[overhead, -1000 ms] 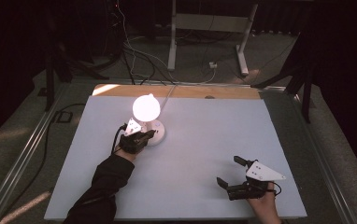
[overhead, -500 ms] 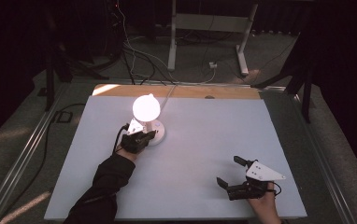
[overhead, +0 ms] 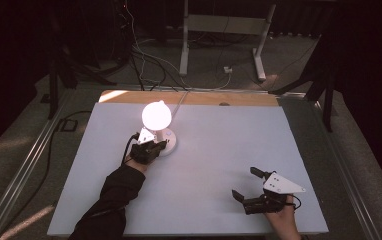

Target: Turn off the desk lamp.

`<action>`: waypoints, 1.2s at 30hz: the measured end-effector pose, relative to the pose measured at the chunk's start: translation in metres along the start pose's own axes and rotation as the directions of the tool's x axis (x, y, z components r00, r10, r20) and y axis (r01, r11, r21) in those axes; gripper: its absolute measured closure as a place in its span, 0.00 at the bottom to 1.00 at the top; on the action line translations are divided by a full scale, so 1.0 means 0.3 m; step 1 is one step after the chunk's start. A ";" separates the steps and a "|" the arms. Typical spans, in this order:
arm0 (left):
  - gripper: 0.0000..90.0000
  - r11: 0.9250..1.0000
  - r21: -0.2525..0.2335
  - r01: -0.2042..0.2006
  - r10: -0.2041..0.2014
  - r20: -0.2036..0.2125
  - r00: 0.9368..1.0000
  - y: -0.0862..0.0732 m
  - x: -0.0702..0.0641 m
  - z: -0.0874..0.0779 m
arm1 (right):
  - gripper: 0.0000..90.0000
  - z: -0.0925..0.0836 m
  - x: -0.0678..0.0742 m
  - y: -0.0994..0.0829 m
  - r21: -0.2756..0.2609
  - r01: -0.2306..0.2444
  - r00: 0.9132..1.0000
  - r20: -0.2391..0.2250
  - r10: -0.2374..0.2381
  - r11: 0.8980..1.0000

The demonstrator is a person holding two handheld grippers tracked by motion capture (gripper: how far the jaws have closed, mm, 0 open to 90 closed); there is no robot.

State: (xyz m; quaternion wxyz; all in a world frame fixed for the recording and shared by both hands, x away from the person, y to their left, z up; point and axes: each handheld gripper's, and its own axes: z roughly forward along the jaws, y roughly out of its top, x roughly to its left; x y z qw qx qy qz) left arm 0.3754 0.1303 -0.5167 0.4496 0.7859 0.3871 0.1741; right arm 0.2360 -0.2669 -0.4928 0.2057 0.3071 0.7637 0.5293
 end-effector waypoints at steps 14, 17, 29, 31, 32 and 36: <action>1.00 1.000 -0.004 0.003 -0.003 0.005 1.000 -0.004 0.005 0.002 | 0.00 0.001 0.001 -0.001 0.004 -0.001 1.000 -0.001 0.001 1.000; 1.00 1.000 0.001 -0.008 0.008 -0.002 1.000 -0.002 0.003 0.003 | 0.00 0.001 0.001 -0.001 0.004 0.000 1.000 -0.001 0.000 1.000; 1.00 1.000 -0.004 -0.004 0.004 0.001 1.000 0.034 -0.003 -0.025 | 0.00 0.001 0.002 0.000 0.002 -0.001 1.000 -0.002 0.001 1.000; 1.00 1.000 -0.005 -0.003 0.003 0.001 1.000 0.035 -0.003 -0.026 | 0.00 0.001 0.002 0.000 0.002 -0.002 1.000 -0.002 0.002 1.000; 1.00 1.000 -0.006 0.000 0.000 0.001 1.000 0.035 -0.002 -0.027 | 0.00 0.001 0.001 0.000 0.003 -0.003 1.000 -0.001 0.003 1.000; 1.00 1.000 -0.005 0.001 -0.001 0.001 1.000 0.036 0.003 -0.029 | 0.00 0.000 0.001 0.000 0.002 -0.003 1.000 -0.001 0.003 1.000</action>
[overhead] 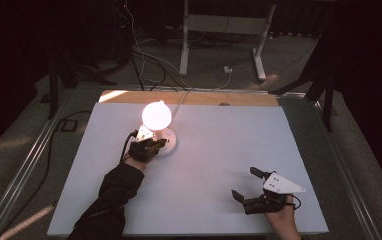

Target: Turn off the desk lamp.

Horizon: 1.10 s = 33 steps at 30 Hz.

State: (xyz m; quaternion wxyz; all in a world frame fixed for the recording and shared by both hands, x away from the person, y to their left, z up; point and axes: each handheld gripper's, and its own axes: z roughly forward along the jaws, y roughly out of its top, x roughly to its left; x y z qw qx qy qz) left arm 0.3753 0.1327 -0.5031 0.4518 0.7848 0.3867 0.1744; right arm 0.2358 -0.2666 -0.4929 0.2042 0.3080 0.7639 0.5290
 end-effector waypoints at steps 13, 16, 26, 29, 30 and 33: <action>1.00 1.000 0.020 0.000 0.000 -0.003 1.000 -0.015 0.008 0.011 | 0.00 0.000 0.000 0.000 0.000 0.000 1.000 -0.001 0.000 1.000; 1.00 1.000 0.023 0.004 -0.004 0.001 1.000 -0.019 0.006 0.017 | 0.00 -0.001 -0.001 0.000 0.000 0.000 1.000 0.000 0.000 1.000; 1.00 1.000 0.029 0.003 -0.003 0.002 1.000 -0.028 0.007 0.024 | 0.00 0.000 -0.001 0.000 0.001 0.000 1.000 0.000 0.000 1.000; 1.00 1.000 0.028 0.007 -0.007 0.005 1.000 -0.029 0.008 0.024 | 0.00 0.001 -0.001 0.000 0.002 0.001 1.000 -0.001 -0.001 1.000; 1.00 1.000 0.028 0.007 -0.007 0.005 1.000 -0.029 0.008 0.024 | 0.00 0.001 0.000 0.000 0.003 0.002 1.000 -0.001 -0.002 1.000; 1.00 1.000 0.029 -0.003 0.003 -0.001 1.000 -0.029 0.005 0.025 | 0.00 0.001 -0.001 0.000 0.003 -0.001 1.000 0.000 0.001 1.000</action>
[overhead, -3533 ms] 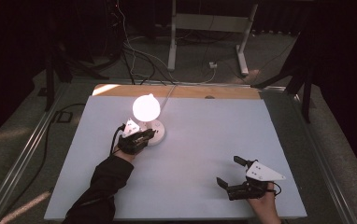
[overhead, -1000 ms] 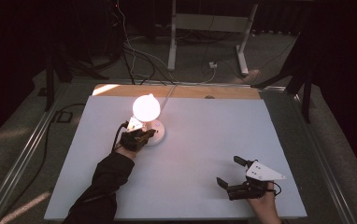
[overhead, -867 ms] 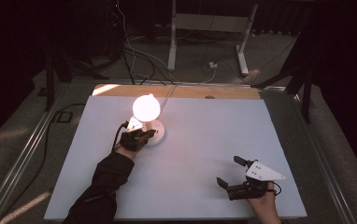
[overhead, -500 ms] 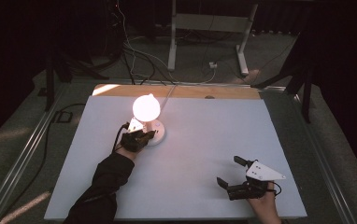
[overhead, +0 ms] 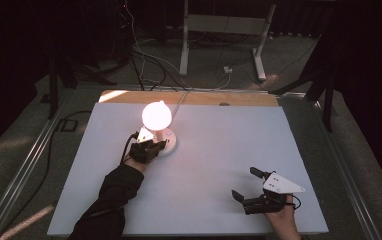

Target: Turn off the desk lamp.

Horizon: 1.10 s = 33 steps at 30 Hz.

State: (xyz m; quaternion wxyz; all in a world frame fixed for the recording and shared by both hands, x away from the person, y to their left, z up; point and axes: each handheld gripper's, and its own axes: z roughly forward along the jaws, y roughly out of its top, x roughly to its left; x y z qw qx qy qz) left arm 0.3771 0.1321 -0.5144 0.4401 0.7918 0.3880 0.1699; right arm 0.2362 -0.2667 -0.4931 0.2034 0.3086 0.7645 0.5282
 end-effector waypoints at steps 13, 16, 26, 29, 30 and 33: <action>1.00 1.000 -0.003 0.007 -0.007 0.004 1.000 0.000 -0.002 0.000 | 0.00 0.002 0.003 0.000 0.001 0.002 1.000 -0.002 -0.002 1.000; 1.00 1.000 -0.019 0.003 -0.003 0.014 1.000 0.013 -0.009 -0.007 | 0.00 0.000 0.000 0.000 -0.001 0.000 1.000 0.000 0.000 1.000; 1.00 0.999 -0.043 0.003 -0.002 0.019 1.000 0.036 -0.007 -0.032 | 0.00 0.000 0.001 0.000 -0.001 0.000 1.000 -0.001 0.000 1.000; 1.00 0.999 -0.039 0.000 0.000 0.021 1.000 0.034 -0.006 -0.033 | 0.00 0.000 0.001 0.000 -0.001 0.000 1.000 -0.002 0.000 1.000; 1.00 0.999 -0.037 0.001 0.000 0.021 1.000 0.033 -0.006 -0.031 | 0.00 0.000 0.001 0.000 -0.001 0.000 1.000 -0.002 0.000 1.000; 1.00 1.000 -0.028 -0.002 0.002 0.021 1.000 0.028 -0.007 -0.024 | 0.00 0.000 0.001 0.000 -0.001 -0.001 1.000 -0.002 0.001 1.000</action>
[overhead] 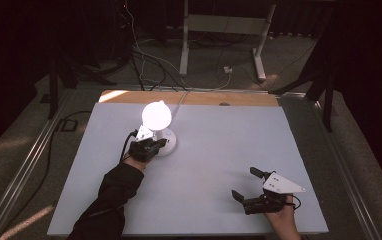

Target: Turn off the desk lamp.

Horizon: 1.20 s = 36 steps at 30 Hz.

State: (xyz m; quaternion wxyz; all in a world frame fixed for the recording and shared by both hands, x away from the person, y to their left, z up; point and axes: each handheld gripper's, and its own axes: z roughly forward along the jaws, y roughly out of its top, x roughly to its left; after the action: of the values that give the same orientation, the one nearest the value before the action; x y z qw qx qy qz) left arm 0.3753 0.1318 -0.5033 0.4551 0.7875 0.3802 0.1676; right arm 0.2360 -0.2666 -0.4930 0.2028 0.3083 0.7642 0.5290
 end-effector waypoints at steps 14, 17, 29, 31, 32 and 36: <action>1.00 1.000 0.027 -0.001 0.001 -0.007 1.000 -0.021 0.006 0.017 | 0.00 0.000 -0.001 0.000 0.001 -0.001 1.000 -0.001 0.001 1.000; 1.00 1.000 0.031 0.001 -0.001 -0.007 1.000 -0.026 0.007 0.022 | 0.00 0.000 0.000 0.000 0.000 -0.001 1.000 -0.001 0.001 1.000; 1.00 1.000 0.020 -0.017 0.018 -0.019 1.000 -0.031 -0.002 0.030 | 0.00 0.002 0.002 0.000 0.002 0.000 1.000 -0.003 0.000 1.000; 1.00 1.000 0.021 -0.016 0.016 -0.020 1.000 -0.030 -0.001 0.030 | 0.00 0.002 0.003 0.000 0.003 0.001 1.000 -0.003 -0.001 1.000; 1.00 1.000 0.021 -0.015 0.015 -0.018 1.000 -0.030 0.000 0.029 | 0.00 0.002 0.003 0.000 0.003 0.001 1.000 -0.002 -0.001 1.000; 1.00 1.000 0.008 -0.003 0.003 -0.013 1.000 -0.023 0.000 0.014 | 0.00 0.000 -0.002 0.000 -0.001 0.000 1.000 -0.001 0.000 1.000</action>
State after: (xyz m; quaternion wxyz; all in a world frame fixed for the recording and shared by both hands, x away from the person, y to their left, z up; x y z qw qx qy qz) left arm 0.3749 0.1312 -0.5113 0.4490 0.7889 0.3826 0.1720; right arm 0.2362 -0.2671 -0.4930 0.2025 0.3080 0.7640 0.5295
